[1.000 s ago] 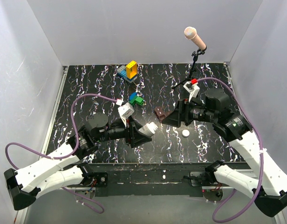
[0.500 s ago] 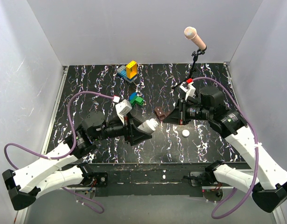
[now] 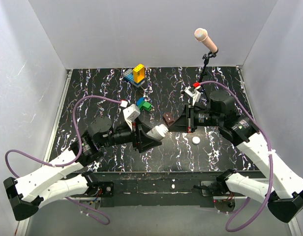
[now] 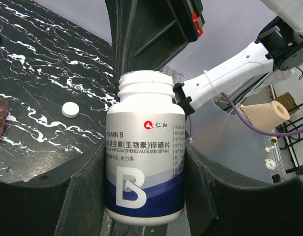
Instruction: Sort the pills into containers
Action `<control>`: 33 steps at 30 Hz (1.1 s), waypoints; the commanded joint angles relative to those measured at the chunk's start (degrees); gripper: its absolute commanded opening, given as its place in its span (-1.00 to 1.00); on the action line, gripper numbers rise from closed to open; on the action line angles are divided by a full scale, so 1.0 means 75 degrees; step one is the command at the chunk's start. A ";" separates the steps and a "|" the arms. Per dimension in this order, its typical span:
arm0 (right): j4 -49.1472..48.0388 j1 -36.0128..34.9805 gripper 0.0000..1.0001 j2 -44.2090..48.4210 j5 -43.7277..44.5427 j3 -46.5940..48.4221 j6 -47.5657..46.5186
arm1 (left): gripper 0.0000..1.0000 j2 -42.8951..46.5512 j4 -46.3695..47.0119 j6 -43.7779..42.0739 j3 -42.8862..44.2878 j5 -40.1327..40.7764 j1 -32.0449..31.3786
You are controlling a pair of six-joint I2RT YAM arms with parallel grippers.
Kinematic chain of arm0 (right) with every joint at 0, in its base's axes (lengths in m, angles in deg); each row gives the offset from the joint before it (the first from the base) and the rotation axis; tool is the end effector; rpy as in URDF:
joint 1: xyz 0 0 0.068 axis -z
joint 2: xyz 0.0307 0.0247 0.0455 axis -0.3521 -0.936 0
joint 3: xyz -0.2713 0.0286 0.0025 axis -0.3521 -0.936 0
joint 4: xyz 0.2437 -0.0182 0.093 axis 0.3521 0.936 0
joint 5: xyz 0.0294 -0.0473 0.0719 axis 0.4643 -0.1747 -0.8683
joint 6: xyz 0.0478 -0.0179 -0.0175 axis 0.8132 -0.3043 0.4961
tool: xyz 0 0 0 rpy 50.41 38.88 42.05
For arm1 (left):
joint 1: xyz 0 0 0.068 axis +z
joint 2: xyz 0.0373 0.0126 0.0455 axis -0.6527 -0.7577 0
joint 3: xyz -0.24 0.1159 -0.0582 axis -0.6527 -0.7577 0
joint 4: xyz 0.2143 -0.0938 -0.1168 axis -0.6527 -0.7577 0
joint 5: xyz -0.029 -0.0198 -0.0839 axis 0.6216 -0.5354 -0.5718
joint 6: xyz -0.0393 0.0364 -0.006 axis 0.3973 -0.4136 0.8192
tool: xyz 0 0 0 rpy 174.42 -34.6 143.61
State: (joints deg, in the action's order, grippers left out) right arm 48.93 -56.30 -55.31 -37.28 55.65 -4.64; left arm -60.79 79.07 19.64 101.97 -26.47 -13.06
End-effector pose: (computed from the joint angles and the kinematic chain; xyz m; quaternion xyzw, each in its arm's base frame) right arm 0.1519 0.1358 0.3933 -0.1632 0.7757 0.5417 0.2796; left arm 0.1038 -0.1658 0.3606 0.3222 0.6581 -0.5300 0.4268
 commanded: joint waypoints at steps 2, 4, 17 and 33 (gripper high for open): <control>-0.0515 -0.0223 -0.97 -0.0041 -0.0291 0.0433 0.0234 | -1.00 -0.0015 0.0221 0.0091 0.0317 -0.0012 0.0013; -0.0562 -0.0246 -0.97 -0.0006 -0.0268 0.0480 0.0269 | -1.00 -0.0026 0.0221 0.0103 0.0293 -0.0024 0.0013; -0.0504 -0.0305 -0.97 0.0076 -0.0327 0.0691 0.0316 | -1.00 -0.0366 0.0162 0.0091 0.0258 -0.0070 0.0013; -0.0352 -0.0317 -0.97 0.0217 -0.0152 0.0785 0.0199 | -1.00 -0.0800 -0.0165 0.0021 0.0270 0.0011 0.0013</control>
State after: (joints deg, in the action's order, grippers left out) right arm 48.95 -57.87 -55.68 -35.77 57.79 -3.46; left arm -65.21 81.30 20.58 102.80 -28.16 -13.06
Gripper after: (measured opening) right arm 0.021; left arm 0.512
